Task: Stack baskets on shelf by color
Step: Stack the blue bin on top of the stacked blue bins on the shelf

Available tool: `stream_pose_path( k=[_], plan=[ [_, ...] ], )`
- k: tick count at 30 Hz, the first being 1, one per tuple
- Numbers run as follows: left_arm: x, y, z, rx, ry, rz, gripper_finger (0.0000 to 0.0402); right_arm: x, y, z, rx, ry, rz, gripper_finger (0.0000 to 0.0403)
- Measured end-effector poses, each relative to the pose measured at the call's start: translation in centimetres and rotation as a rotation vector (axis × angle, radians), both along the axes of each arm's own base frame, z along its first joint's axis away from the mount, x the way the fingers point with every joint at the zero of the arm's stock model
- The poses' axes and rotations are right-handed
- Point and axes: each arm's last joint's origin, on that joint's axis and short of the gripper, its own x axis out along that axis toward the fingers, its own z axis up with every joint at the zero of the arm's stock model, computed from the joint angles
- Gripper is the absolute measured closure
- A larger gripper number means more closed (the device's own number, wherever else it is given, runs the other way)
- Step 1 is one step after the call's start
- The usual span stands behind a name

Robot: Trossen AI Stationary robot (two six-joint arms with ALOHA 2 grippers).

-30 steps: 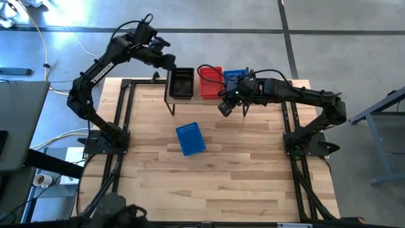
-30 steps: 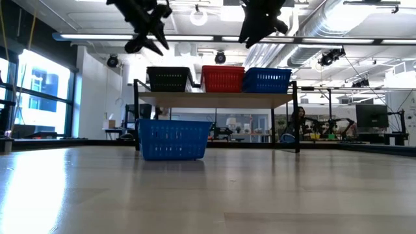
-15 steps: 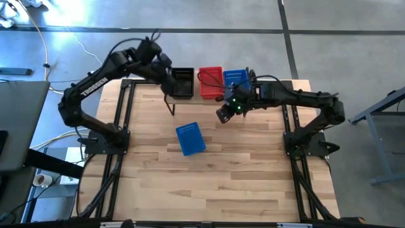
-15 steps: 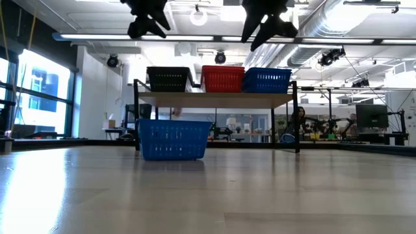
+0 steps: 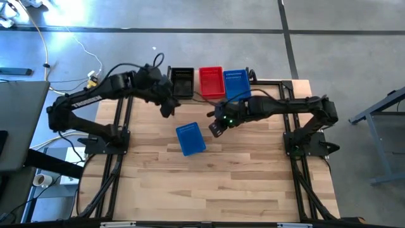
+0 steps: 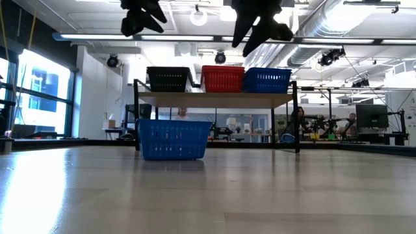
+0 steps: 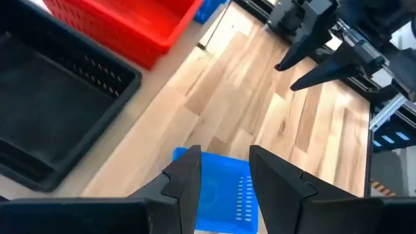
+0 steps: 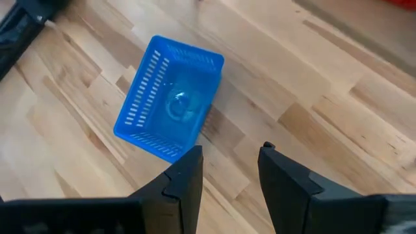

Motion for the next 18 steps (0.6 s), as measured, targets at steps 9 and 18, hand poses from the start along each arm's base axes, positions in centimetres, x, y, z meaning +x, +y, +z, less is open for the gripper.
stream_pose_path(
  k=[9,18],
  plan=[
    [-1.3,-3.7,-1.8,0.02,0.029,0.049,0.0282,2.0,1.6,-2.5,-0.024,0.046,0.034,0.0269],
    [-2.5,-6.4,-3.4,0.059,0.065,0.094,0.0282,4.3,2.7,-6.1,-0.014,0.107,0.039,0.0269]
  ],
)
